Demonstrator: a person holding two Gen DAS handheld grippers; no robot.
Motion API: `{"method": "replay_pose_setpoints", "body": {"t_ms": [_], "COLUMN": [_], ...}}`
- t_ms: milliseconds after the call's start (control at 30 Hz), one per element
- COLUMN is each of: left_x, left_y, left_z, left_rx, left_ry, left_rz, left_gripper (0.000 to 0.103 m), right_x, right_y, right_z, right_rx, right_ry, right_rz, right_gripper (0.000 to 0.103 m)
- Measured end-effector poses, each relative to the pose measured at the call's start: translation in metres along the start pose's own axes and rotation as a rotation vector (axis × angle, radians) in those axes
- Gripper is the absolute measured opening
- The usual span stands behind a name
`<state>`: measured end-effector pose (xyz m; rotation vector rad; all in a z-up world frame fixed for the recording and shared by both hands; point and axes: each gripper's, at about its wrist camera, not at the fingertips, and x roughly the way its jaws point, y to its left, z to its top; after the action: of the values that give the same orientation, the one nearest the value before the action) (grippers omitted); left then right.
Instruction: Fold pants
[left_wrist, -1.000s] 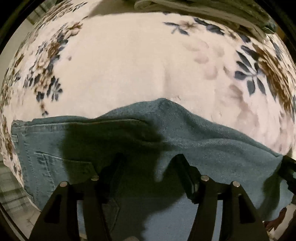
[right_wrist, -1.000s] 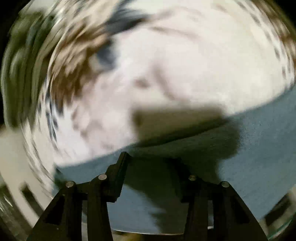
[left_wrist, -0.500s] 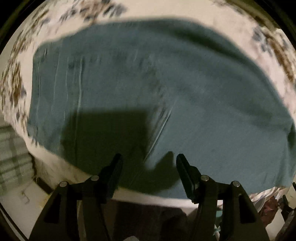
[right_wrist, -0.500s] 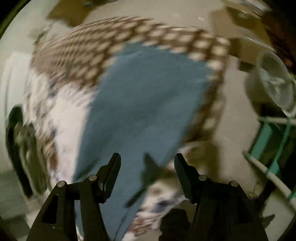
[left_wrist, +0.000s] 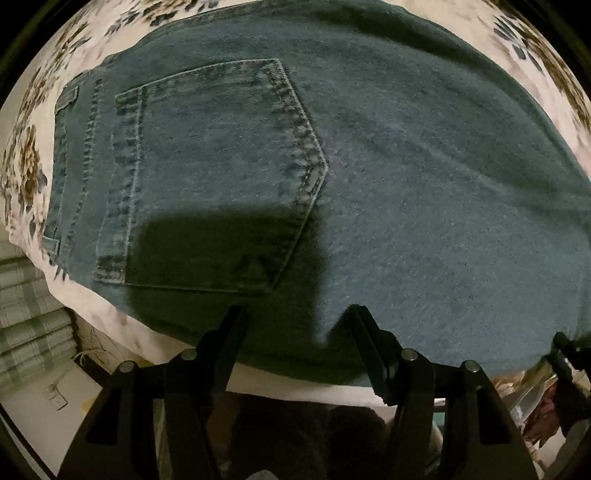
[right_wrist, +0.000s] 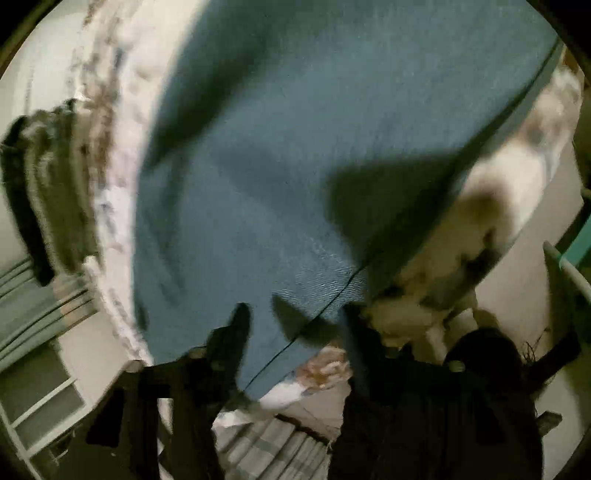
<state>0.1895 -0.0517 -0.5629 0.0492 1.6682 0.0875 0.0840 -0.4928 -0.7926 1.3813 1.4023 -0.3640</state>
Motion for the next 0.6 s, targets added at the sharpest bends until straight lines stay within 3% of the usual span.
{"method": "replay_pose_setpoints", "body": {"t_ms": [100, 167, 367, 467, 533, 600], "left_x": [0.001, 0.001, 0.004, -0.015, -0.024, -0.031], "left_y": [-0.004, -0.001, 0.0, -0.021, -0.034, -0.052], "left_z": [-0.013, -0.018, -0.024, -0.02, -0.019, -0.016], "left_rx": [0.004, 0.006, 0.037, 0.069, 0.107, 0.151], "left_ry": [0.014, 0.025, 0.022, -0.015, -0.049, -0.078], "left_rz": [-0.002, -0.006, -0.005, -0.02, -0.027, -0.046], "left_gripper": [0.058, 0.058, 0.058, 0.058, 0.058, 0.058], "right_x": [-0.001, -0.01, -0.012, -0.007, -0.02, -0.051], "right_y": [-0.01, -0.004, 0.0, 0.002, -0.005, -0.022], "right_z": [-0.005, -0.012, -0.015, -0.011, -0.006, 0.003], "right_rx": [0.058, 0.006, -0.062, -0.079, -0.079, -0.065], "right_ry": [-0.047, -0.081, -0.047, 0.002, -0.007, -0.108], "right_rz": [-0.008, -0.045, -0.097, -0.062, -0.002, -0.003], "right_gripper": [0.005, 0.002, 0.002, 0.003, 0.013, 0.053]}}
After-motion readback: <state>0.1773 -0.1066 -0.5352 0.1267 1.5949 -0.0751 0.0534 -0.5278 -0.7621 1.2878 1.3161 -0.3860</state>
